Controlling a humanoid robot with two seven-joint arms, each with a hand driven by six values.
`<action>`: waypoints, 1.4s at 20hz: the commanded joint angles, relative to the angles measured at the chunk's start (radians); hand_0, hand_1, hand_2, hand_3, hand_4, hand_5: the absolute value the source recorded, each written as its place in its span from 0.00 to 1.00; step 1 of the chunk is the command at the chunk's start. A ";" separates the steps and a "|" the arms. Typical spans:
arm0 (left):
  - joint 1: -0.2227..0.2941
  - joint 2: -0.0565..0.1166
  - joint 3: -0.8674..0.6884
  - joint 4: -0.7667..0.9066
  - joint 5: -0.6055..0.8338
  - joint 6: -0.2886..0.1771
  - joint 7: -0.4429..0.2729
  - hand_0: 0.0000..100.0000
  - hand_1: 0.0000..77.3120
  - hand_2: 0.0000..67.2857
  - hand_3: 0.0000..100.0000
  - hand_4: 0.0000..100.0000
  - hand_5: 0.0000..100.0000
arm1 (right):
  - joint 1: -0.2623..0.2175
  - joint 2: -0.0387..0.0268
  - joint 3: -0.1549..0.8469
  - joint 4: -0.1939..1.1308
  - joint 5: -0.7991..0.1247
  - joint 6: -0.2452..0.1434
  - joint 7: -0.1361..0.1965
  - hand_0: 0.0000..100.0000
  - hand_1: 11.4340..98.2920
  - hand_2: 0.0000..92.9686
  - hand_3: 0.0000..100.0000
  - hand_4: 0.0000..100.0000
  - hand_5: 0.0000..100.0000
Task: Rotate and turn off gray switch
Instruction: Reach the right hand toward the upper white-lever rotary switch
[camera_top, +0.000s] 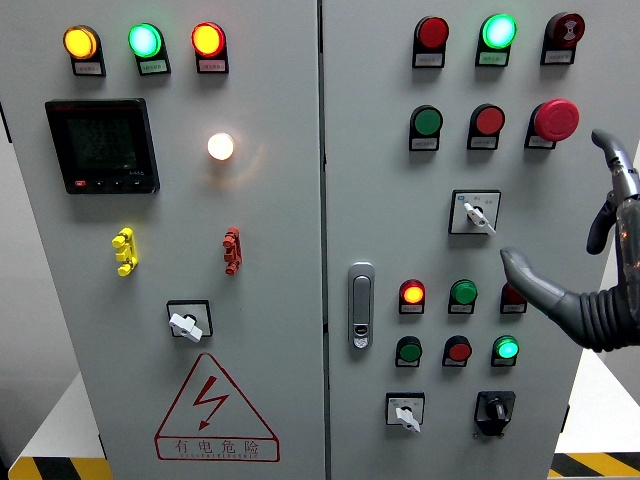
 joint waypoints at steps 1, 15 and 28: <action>0.000 0.000 0.000 0.000 0.000 -0.001 0.000 0.34 0.00 0.18 0.22 0.12 0.12 | 0.000 0.0000 -0.002 0.001 0.000 -0.001 -0.007 0.00 0.31 0.11 0.87 1.00 1.00; 0.000 0.000 0.000 0.000 0.000 0.000 0.000 0.34 0.00 0.18 0.22 0.12 0.12 | 0.000 0.0015 -0.016 -0.005 0.005 -0.004 -0.033 0.00 0.32 0.13 0.87 1.00 1.00; 0.000 0.000 0.002 0.000 0.000 0.000 0.000 0.34 0.00 0.18 0.22 0.12 0.12 | 0.089 0.0000 -0.028 -0.131 0.092 0.008 -0.152 0.00 0.31 0.59 0.87 1.00 1.00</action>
